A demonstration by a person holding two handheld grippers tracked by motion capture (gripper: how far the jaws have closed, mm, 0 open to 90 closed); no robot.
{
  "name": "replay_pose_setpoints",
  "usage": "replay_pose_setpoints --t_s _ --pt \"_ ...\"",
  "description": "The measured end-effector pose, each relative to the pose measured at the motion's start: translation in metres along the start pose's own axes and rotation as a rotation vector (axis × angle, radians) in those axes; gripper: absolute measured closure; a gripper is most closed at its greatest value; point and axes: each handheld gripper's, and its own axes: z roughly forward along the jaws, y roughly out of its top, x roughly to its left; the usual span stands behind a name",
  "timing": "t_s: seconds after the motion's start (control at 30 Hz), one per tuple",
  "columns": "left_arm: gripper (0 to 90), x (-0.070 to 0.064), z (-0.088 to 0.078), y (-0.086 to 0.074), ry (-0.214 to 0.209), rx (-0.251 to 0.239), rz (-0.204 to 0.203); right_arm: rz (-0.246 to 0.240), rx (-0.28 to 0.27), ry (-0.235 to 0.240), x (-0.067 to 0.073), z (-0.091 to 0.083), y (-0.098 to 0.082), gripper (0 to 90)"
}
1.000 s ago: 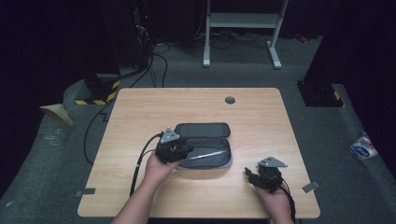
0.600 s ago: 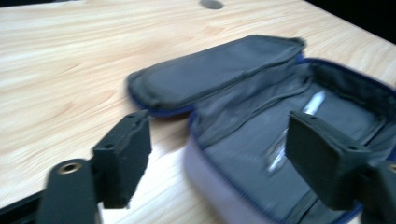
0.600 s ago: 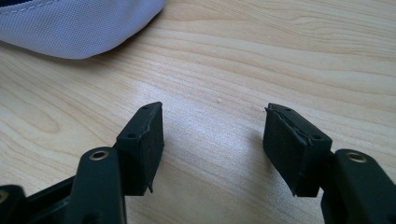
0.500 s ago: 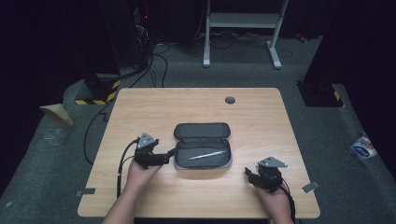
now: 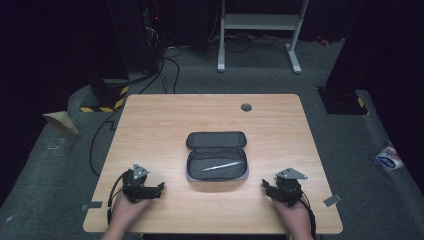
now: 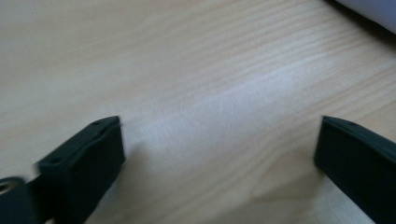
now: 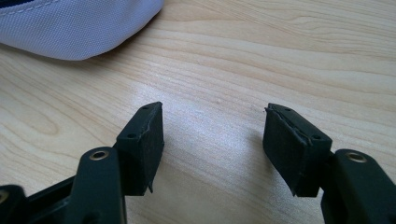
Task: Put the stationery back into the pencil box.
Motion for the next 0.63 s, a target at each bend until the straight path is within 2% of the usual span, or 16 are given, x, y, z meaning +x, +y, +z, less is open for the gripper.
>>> replay_pose_setpoints --t_s 0.03,0.07,0.2,0.3,0.63 --pt "2.3 0.0000 0.0000 0.0000 0.000 0.000 0.000 0.002 0.000 -0.001 0.0003 -0.0001 0.0000 37.8" --pt "4.3 -0.0020 -0.0037 -0.0033 0.022 -0.012 -0.018 0.003 0.000 -0.002 0.0003 -0.0001 0.0000 37.8" --pt "13.5 -0.0053 -0.0068 -0.0055 0.013 -0.028 -0.012 0.002 -0.001 -0.006 0.0001 0.0002 0.0001 37.8" --pt "14.2 -0.0047 -0.0072 -0.0059 -0.001 -0.032 -0.016 0.006 0.000 -0.007 0.0005 0.0002 0.0001 37.7" --pt "15.2 -0.0036 -0.0068 -0.0054 -0.002 -0.034 -0.016 0.016 0.002 -0.010 0.0011 0.0009 0.0009 37.7"
